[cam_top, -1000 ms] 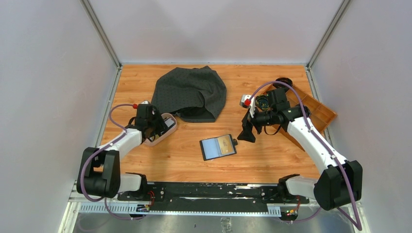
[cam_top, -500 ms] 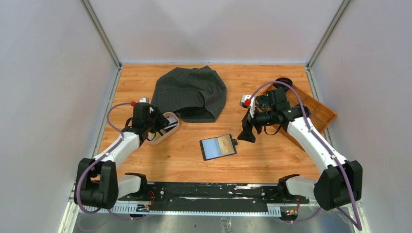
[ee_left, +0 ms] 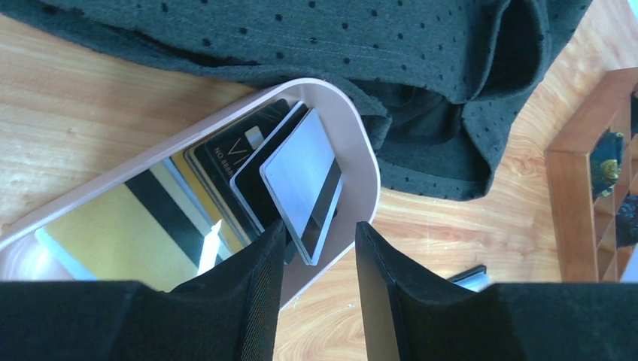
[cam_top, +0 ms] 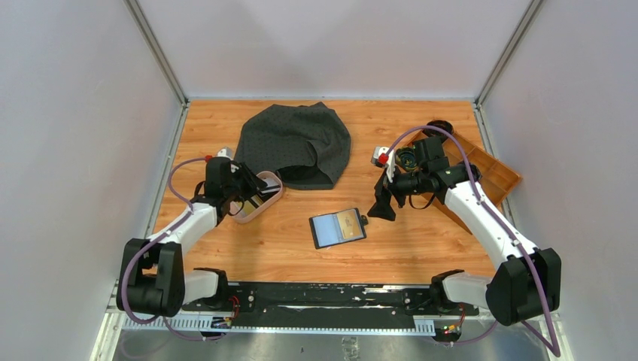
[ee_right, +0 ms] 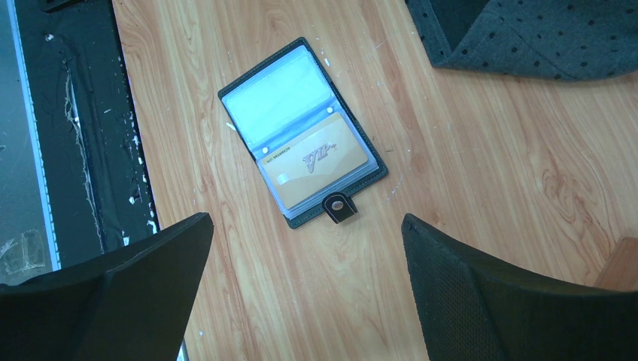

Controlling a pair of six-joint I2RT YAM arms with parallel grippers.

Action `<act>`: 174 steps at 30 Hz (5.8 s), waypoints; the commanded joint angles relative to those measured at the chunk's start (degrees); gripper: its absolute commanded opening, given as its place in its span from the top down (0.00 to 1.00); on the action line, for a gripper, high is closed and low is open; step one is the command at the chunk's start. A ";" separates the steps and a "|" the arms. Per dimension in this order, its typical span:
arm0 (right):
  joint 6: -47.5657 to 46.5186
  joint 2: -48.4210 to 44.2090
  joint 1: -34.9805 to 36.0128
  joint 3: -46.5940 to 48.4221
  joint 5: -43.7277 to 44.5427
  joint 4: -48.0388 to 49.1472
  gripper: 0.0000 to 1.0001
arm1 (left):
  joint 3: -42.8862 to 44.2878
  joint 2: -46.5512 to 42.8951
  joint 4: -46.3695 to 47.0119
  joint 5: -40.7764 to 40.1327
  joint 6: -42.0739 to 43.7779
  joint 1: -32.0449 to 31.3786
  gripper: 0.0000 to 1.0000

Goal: Put the credit cards into the card holder
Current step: Pick up the credit card from the storage box.

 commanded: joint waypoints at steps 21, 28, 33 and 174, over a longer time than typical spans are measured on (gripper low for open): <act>-0.40 0.53 -0.97 -0.65 0.34 0.26 0.00 | 0.03 11.52 10.07 2.92 -5.45 1.28 0.84; -0.57 0.66 -0.89 -0.61 0.30 0.28 0.00 | -2.85 6.87 10.01 2.17 -1.91 1.92 1.00; -0.38 1.81 -0.81 -0.47 -1.15 0.26 0.00 | -4.59 2.98 9.95 2.61 4.63 2.07 1.00; -1.71 1.56 -0.62 0.50 -0.45 -1.56 0.00 | -13.53 -14.27 4.54 9.49 -6.75 15.73 1.00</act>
